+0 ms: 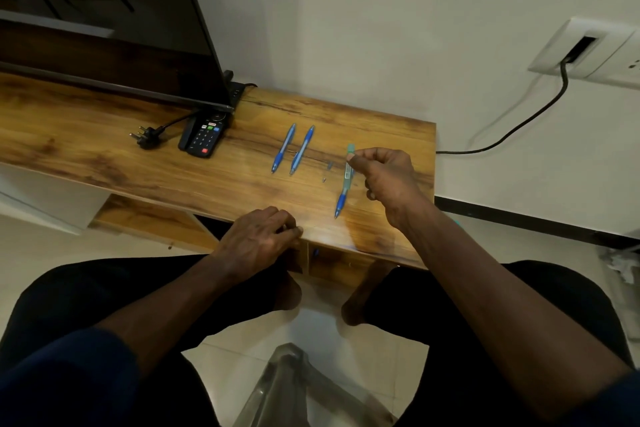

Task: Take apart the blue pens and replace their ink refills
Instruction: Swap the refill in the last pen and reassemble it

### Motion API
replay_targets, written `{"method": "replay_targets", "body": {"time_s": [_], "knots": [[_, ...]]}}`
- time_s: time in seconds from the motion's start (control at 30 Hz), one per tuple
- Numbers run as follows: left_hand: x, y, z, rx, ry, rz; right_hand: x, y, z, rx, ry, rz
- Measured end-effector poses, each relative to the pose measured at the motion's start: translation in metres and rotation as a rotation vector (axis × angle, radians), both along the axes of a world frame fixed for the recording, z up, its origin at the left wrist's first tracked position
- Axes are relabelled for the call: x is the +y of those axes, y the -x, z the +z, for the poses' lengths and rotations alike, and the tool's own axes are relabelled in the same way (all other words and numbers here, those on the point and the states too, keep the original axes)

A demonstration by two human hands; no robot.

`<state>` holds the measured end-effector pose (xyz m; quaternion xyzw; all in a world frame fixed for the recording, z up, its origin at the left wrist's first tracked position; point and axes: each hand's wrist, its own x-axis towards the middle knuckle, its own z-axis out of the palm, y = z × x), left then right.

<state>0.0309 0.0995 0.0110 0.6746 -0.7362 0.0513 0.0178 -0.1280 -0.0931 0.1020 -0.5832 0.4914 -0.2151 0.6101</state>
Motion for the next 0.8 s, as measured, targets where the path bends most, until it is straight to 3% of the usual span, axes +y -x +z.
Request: {"method": "replay_targets", "body": {"time_s": [0.5, 0.8], "knots": [[-0.002, -0.009, 0.0, 0.128, 0.09, -0.091, -0.01, -0.002, -0.004, -0.007, -0.048, -0.05], [-0.009, -0.012, 0.004, 0.157, 0.047, -0.13, -0.013, -0.003, -0.001, -0.022, -0.044, -0.078]]}}
